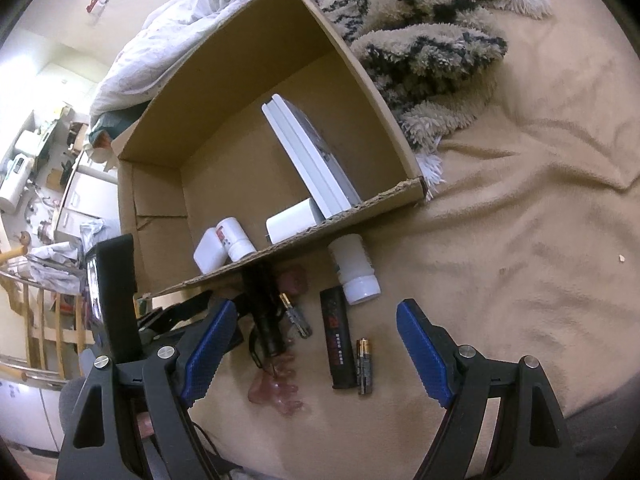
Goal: Organize rigid objects
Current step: 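Grasp the pink item with the left tool while the right tool grasps the black tube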
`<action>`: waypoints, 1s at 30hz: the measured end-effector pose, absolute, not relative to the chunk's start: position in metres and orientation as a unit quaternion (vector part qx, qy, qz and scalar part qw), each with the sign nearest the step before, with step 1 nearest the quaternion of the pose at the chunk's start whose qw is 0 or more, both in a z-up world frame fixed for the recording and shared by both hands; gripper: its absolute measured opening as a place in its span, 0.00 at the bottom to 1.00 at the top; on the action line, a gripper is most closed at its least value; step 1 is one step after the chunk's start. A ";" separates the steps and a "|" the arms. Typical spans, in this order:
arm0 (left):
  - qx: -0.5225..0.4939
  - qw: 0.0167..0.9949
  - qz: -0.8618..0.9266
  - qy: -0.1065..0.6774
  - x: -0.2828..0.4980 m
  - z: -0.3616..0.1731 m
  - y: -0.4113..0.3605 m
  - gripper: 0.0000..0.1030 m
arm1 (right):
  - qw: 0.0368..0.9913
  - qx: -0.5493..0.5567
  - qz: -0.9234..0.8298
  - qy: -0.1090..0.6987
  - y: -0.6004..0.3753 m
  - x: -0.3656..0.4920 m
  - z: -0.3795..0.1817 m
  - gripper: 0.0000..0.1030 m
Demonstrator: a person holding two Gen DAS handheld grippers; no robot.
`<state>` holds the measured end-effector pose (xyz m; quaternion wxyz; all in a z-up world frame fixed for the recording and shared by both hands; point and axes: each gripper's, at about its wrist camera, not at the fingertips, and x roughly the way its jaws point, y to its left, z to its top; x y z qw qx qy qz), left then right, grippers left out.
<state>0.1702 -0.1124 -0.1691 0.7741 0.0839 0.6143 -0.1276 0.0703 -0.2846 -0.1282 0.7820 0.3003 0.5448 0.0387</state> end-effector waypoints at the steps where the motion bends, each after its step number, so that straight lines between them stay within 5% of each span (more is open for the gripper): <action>1: 0.077 0.774 -0.135 0.614 0.170 -0.167 -0.112 0.24 | 0.781 0.300 0.038 0.546 -0.285 0.071 -0.129 0.85; 9: 0.040 0.758 -0.143 0.636 0.157 -0.157 -0.094 0.13 | 0.755 0.324 0.058 0.567 -0.281 0.075 -0.144 0.78; 11: 0.035 0.756 -0.143 0.638 0.155 -0.154 -0.088 0.11 | 0.747 0.322 0.061 0.578 -0.280 0.075 -0.149 0.55; 14: 0.030 0.752 -0.146 0.643 0.152 -0.149 -0.084 0.11 | 0.739 0.308 0.071 0.595 -0.271 0.077 -0.154 0.36; 30: 0.014 0.710 -0.155 0.687 0.143 -0.175 -0.064 0.11 | 0.719 0.220 0.065 0.656 -0.237 0.096 -0.188 0.32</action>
